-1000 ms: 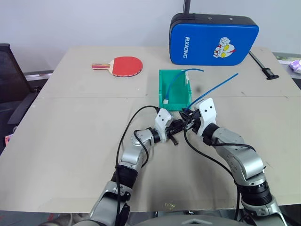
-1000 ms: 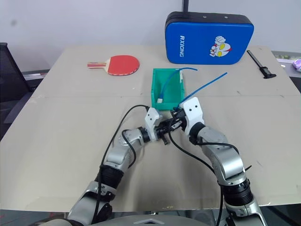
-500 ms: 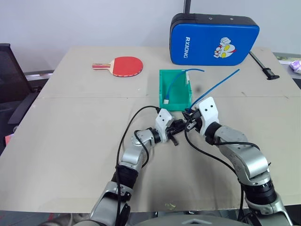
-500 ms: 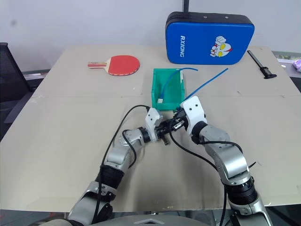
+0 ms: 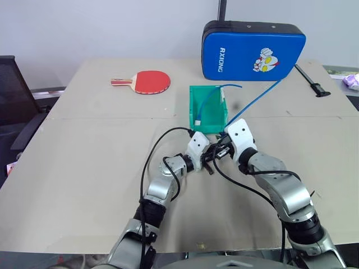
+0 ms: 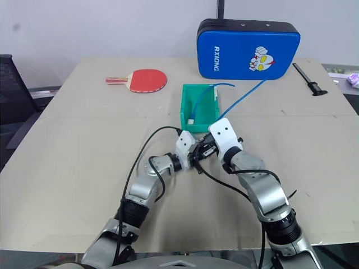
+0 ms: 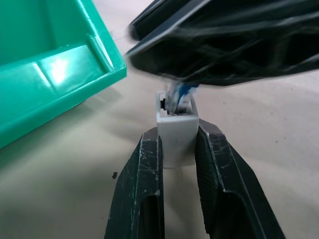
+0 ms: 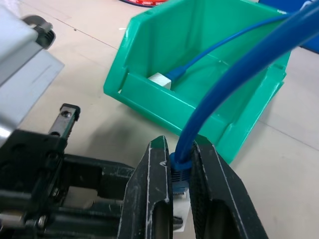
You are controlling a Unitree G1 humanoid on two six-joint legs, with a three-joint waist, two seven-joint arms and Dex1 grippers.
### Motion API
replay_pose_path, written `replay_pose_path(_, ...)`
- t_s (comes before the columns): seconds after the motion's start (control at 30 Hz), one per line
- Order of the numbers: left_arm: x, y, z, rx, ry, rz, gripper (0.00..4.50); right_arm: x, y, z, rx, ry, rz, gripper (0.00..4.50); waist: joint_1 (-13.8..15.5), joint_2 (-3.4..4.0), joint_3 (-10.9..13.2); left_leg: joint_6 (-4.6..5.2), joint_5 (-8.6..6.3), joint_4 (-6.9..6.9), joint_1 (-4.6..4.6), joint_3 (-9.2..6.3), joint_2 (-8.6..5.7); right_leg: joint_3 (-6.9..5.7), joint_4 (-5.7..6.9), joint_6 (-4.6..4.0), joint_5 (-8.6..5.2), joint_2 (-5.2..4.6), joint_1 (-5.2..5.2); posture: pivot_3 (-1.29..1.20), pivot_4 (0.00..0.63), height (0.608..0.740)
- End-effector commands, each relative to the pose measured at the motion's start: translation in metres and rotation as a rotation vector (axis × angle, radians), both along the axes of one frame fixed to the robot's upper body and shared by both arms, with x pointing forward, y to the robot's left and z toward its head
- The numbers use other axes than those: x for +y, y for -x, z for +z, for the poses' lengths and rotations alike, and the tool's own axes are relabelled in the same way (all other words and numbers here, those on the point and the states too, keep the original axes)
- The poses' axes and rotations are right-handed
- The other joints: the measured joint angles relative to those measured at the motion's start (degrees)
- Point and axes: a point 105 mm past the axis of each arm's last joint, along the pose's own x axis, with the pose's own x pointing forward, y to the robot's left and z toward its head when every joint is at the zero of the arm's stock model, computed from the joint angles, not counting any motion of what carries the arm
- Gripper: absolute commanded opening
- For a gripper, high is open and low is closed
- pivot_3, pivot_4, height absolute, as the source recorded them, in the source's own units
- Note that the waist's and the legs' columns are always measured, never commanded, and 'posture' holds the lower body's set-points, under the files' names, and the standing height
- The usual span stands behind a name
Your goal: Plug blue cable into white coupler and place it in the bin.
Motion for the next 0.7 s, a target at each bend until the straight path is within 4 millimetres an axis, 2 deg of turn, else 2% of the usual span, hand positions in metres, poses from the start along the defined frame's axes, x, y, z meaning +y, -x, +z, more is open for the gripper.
replay_pose_path(0.03,-0.009,0.009,-0.015,0.013,-0.06,-0.013,0.28,-0.011,0.001,-0.04,0.129,0.059,-0.039,0.0,0.0,0.01,-0.1,0.0,0.0,0.0,0.0,0.01,0.0,0.01,0.0,-0.08,-0.05,0.0,0.0,0.0,0.15,0.728)
replay_pose_path(0.17,-0.011,0.008,-0.016,-0.005,-0.077,0.003,0.28,-0.017,0.001,-0.059,0.18,0.073,-0.052,0.0,-0.1,-0.08,-0.4,0.0,0.0,0.0,0.11,0.0,0.01,0.01,0.0,-0.12,-0.07,0.01,0.08,0.0,0.15,0.728)
replay_pose_path(0.3,-0.011,0.009,-0.017,0.008,-0.06,0.03,0.28,-0.021,0.015,-0.092,0.312,0.095,-0.031,0.0,-0.1,-0.21,-0.8,0.0,0.0,0.0,0.22,-0.03,0.25,0.02,-0.01,-0.14,-0.1,0.05,0.17,0.0,0.15,0.728)
replay_pose_path(0.37,-0.011,0.008,-0.017,0.012,-0.054,0.04,0.28,-0.023,0.019,-0.1,0.347,0.097,-0.031,0.0,-0.1,-0.15,-0.9,0.01,-0.01,-0.04,0.4,-0.02,0.27,0.01,-0.13,-0.14,-0.1,0.05,0.39,0.0,0.15,0.728)
replay_pose_path(0.43,-0.01,0.008,-0.017,0.012,-0.053,0.043,0.28,-0.022,0.021,-0.103,0.372,0.09,-0.013,0.0,-0.1,-0.2,-1.1,0.01,-0.02,-0.28,0.85,0.01,0.31,0.01,-0.37,-0.14,-0.11,0.04,0.77,0.0,0.15,0.728)
replay_pose_path(0.6,-0.01,0.009,-0.017,0.013,-0.051,0.044,0.28,-0.024,0.022,-0.108,0.382,0.091,-0.012,0.0,-0.1,-0.23,-1.7,0.01,-0.02,-0.7,0.98,0.03,0.33,0.01,-0.7,-0.15,-0.11,0.03,0.81,0.0,0.15,0.728)
replay_pose_path(0.7,-0.009,0.008,-0.015,0.015,-0.032,0.045,0.28,-0.026,0.013,-0.095,0.306,0.061,-0.03,0.0,-0.1,-0.23,-1.8,0.01,-0.02,-0.75,0.99,0.03,0.34,0.0,-0.74,-0.15,-0.12,0.02,0.81,0.0,0.15,0.728)
